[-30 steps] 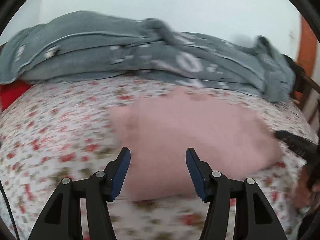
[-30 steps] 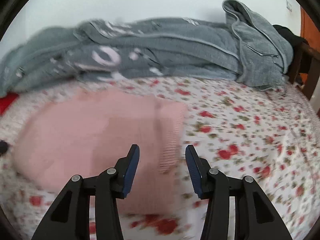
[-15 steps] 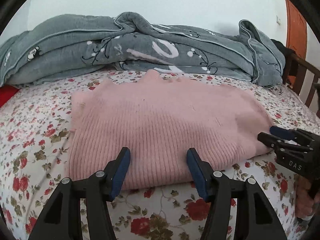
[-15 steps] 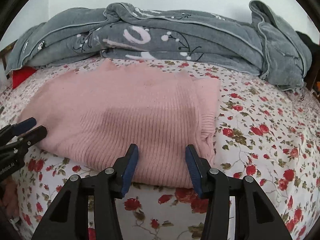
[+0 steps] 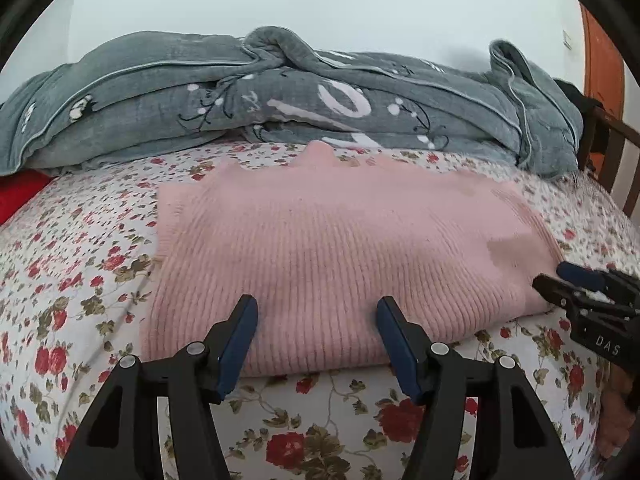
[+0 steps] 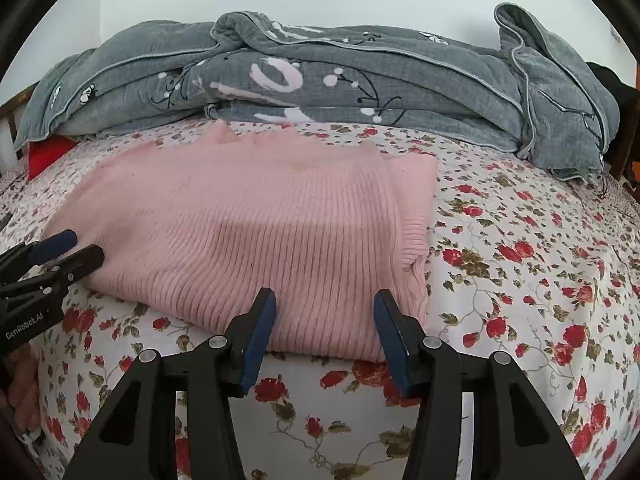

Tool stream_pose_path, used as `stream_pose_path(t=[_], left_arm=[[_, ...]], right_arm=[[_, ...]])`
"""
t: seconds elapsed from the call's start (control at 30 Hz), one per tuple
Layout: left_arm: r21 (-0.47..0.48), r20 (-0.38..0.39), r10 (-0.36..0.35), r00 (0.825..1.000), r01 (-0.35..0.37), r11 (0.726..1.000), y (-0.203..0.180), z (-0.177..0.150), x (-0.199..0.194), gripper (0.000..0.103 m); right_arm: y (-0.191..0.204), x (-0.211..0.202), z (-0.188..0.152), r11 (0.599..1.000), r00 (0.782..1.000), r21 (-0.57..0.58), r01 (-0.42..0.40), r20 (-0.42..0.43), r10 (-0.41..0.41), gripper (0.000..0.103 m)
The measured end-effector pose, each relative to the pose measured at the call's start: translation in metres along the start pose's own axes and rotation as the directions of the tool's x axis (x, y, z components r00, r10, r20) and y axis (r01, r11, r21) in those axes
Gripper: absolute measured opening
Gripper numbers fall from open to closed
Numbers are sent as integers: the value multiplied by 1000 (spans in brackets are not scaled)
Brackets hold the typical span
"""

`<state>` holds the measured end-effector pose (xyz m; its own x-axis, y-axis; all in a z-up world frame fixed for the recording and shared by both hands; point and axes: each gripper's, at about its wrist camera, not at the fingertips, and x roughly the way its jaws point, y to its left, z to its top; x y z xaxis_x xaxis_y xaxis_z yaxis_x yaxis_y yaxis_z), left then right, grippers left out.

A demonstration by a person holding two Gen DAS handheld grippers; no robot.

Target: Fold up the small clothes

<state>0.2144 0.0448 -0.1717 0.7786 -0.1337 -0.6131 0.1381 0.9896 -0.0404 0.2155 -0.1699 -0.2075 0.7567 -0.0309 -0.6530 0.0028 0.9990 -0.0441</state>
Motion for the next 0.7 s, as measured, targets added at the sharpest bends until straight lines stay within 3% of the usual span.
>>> stream_pose_path(t=[0.3,0.7], left_arm=[[-204,27,16,999,-10,979,34,-3,-4,61],[-226,18,-11,1000,14,974,40,-5,-2,60]], right_arm=[[-11,-4,-2,998,1000,63,13,26,-14,50],[-14,-7,-4,996,998,80,36,49,-40,50]])
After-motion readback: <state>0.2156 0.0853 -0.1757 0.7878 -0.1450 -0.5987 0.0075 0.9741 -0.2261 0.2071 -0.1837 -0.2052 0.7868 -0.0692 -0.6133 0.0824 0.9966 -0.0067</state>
